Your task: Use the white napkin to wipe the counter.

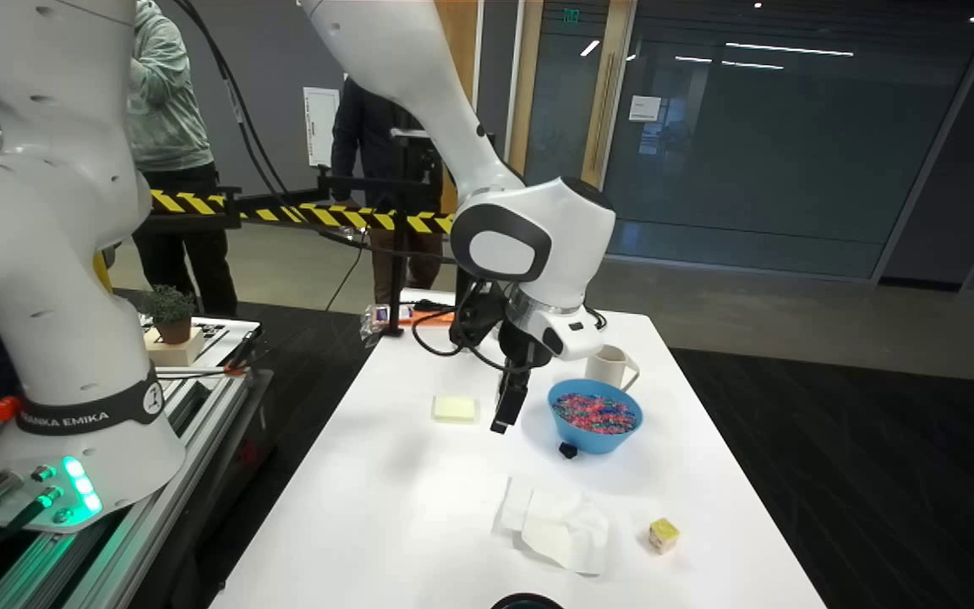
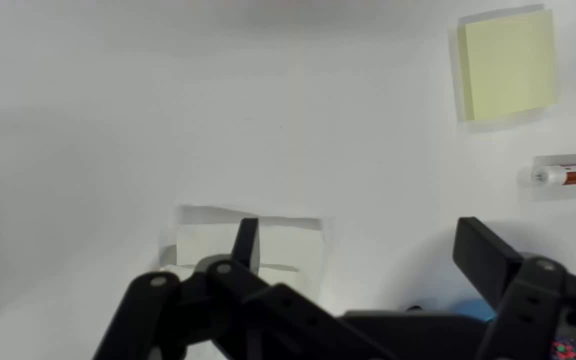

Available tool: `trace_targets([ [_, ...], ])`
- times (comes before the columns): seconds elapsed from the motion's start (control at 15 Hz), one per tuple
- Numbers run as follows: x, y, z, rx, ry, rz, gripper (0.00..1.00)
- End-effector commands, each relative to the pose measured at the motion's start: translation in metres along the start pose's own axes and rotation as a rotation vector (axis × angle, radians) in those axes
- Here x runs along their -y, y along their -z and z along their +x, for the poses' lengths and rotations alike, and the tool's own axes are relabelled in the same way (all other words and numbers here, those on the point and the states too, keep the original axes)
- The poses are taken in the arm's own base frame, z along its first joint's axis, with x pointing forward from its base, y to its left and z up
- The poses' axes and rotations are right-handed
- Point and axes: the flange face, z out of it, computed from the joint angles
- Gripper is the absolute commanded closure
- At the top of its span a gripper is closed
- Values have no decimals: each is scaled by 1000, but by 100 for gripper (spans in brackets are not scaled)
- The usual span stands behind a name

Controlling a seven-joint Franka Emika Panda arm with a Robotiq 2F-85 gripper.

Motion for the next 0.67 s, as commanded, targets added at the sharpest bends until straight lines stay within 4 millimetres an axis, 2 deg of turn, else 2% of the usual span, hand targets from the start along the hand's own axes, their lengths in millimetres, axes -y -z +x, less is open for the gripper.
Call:
trace_targets([
  [0.0, 2, -1, 14, -32, 42, 75, 0],
  [0.27, -2, -4, 23, -79, 55, 38, 0],
  [0.33, 1, -3, 14, -56, 50, 43, 0],
  [0.6, -1, -5, 18, -64, 45, 41, 0],
])
